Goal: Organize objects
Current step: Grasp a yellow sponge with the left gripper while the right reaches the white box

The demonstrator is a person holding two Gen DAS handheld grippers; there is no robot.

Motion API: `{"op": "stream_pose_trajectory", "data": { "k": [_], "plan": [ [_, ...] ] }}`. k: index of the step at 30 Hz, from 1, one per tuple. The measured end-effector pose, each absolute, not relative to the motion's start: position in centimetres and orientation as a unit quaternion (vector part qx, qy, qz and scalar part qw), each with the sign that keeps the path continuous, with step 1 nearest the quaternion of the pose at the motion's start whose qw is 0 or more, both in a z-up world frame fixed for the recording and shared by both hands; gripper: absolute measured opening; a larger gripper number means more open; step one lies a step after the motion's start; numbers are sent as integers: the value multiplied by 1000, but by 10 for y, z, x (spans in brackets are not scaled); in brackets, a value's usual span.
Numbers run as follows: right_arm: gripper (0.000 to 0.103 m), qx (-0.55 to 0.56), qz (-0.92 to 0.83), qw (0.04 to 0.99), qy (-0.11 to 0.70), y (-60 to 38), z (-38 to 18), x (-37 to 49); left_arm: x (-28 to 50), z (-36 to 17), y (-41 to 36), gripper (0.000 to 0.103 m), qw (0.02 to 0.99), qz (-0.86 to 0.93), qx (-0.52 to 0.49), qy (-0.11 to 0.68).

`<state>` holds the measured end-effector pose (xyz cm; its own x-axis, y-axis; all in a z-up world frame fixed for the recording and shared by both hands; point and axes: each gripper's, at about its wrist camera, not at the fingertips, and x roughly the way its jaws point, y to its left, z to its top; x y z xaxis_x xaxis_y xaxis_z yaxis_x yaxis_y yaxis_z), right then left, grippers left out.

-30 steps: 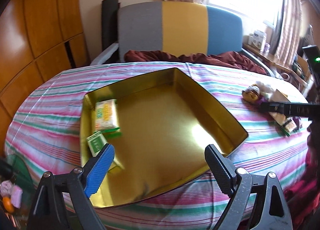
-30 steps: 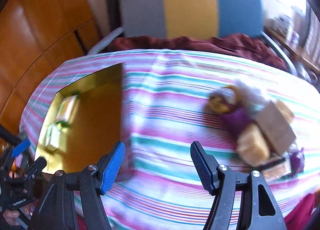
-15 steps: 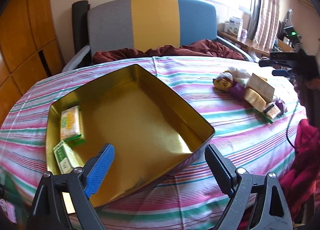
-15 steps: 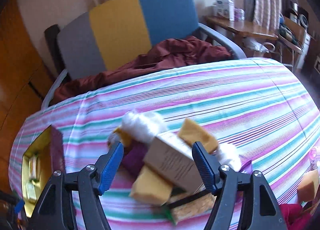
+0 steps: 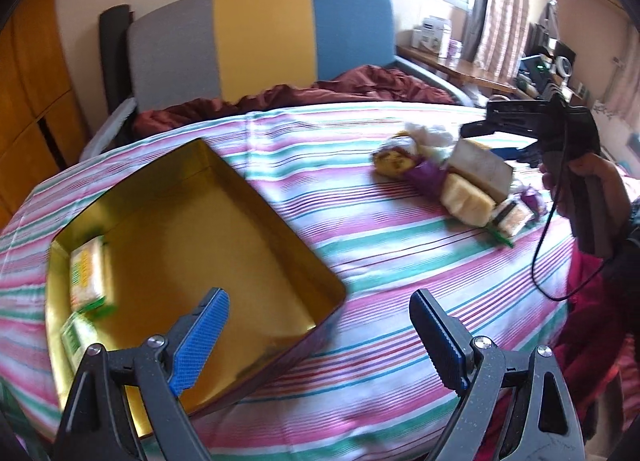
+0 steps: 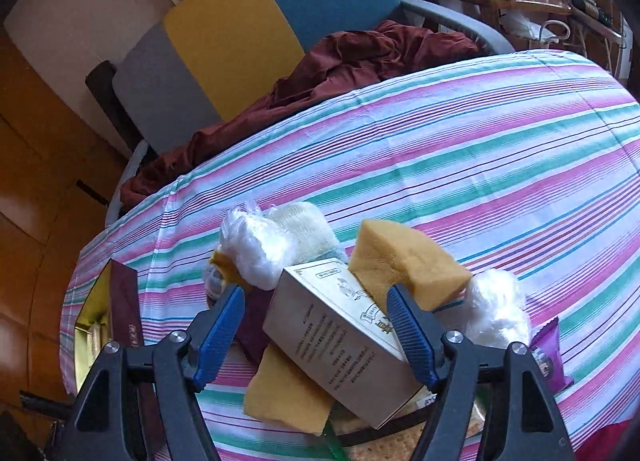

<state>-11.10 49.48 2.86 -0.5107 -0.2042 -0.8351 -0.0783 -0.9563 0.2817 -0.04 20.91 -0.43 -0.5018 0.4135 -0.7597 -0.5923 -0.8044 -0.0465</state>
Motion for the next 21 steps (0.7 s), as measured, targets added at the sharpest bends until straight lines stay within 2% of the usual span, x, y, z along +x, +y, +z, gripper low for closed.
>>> {"op": "stream_pose_trajectory", "data": {
  "k": [5,11,21],
  "plan": [
    [76,488,-845,73,-205,505,35,-109,-4,-1,248,92,330,844,-409,105],
    [76,452,-856,51,-244,527,49,-101,-12,-11,294,92,363,823,-424,106],
    [76,444,-865,49,-228,528,58,-101,-36,-37,341,91,383,787,-481,55]
  ]
}}
